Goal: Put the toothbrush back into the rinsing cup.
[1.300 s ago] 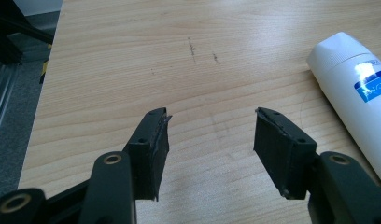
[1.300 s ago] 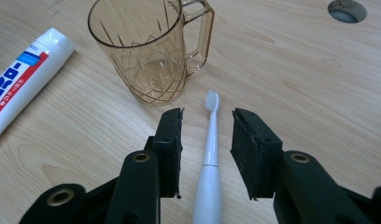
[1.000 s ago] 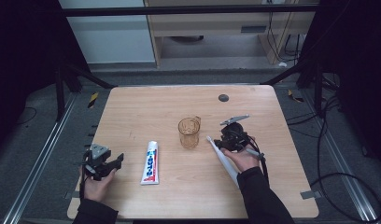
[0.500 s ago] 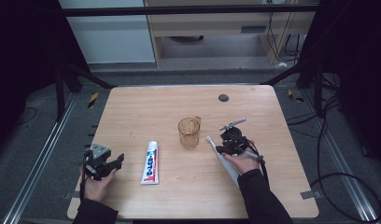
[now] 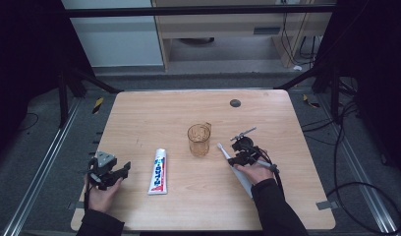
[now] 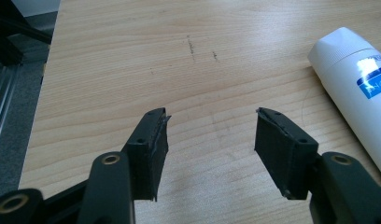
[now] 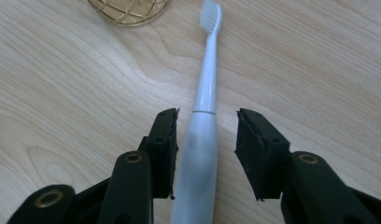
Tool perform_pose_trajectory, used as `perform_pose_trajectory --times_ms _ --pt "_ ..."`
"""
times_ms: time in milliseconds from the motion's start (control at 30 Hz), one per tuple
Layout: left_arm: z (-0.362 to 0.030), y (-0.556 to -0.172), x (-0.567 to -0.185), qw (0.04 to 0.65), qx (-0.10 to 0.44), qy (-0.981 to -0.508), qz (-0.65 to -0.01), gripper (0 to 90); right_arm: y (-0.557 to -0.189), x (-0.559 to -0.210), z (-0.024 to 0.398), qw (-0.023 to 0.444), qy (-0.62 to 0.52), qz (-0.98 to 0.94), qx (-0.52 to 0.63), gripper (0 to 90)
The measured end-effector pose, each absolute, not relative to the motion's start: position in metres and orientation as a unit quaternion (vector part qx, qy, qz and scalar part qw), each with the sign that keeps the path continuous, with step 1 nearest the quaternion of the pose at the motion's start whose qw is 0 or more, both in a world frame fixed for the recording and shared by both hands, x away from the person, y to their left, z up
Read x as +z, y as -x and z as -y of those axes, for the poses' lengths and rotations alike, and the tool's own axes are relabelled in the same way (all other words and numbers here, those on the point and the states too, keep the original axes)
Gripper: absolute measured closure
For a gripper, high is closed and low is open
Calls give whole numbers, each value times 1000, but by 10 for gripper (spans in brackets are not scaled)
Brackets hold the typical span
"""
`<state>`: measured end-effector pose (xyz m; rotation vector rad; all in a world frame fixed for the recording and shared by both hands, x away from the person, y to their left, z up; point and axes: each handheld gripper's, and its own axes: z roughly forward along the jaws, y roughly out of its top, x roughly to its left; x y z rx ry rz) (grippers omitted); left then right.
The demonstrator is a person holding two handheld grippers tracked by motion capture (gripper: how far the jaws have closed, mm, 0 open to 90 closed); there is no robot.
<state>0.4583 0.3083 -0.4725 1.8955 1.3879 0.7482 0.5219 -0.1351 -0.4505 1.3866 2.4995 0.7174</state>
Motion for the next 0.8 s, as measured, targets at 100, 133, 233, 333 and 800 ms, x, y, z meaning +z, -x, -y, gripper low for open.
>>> perform_pose_trajectory --times_ms 100,133,233,333,800 --pt "-308 -458 -473 331 286 -725 -531 433 -522 -453 135 95 -468 -846 238 579" --pt "-308 -458 -473 331 286 -725 -531 433 -522 -453 134 93 -469 -846 235 579" --pt "-308 -458 -473 331 286 -726 -531 433 -522 -455 134 91 -471 -846 232 578" --pt "-308 -458 -473 331 286 -726 -531 433 -521 -458 135 90 -472 -847 229 577" --pt "-308 -459 -473 330 286 -727 -531 435 -523 -467 131 80 -473 -850 215 590"
